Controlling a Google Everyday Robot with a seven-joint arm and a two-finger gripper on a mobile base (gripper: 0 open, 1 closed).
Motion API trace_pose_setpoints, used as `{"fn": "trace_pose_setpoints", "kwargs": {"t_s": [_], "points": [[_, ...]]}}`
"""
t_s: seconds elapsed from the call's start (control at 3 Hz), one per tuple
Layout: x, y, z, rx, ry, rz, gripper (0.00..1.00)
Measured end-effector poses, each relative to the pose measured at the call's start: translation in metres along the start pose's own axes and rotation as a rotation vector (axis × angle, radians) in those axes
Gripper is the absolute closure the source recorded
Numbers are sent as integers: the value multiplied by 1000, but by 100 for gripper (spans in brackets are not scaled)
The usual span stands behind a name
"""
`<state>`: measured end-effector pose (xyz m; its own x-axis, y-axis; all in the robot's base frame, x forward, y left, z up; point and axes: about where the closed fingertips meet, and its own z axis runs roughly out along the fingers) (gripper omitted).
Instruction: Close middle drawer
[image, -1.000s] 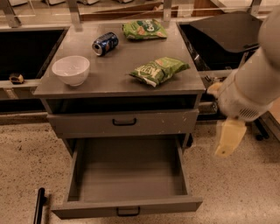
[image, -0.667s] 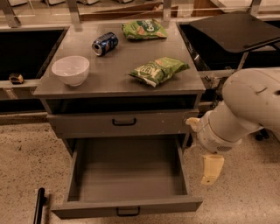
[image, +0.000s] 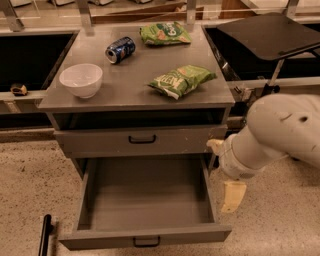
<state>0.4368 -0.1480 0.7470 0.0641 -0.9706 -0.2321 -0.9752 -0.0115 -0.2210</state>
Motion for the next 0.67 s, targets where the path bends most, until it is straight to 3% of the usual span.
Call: {"fn": "trace_pose_setpoints", "kwargs": {"t_s": [0.33, 0.67], "points": [[-8, 27, 83, -27, -7, -43, 0], [-7, 61, 153, -110, -33, -76, 0]]}}
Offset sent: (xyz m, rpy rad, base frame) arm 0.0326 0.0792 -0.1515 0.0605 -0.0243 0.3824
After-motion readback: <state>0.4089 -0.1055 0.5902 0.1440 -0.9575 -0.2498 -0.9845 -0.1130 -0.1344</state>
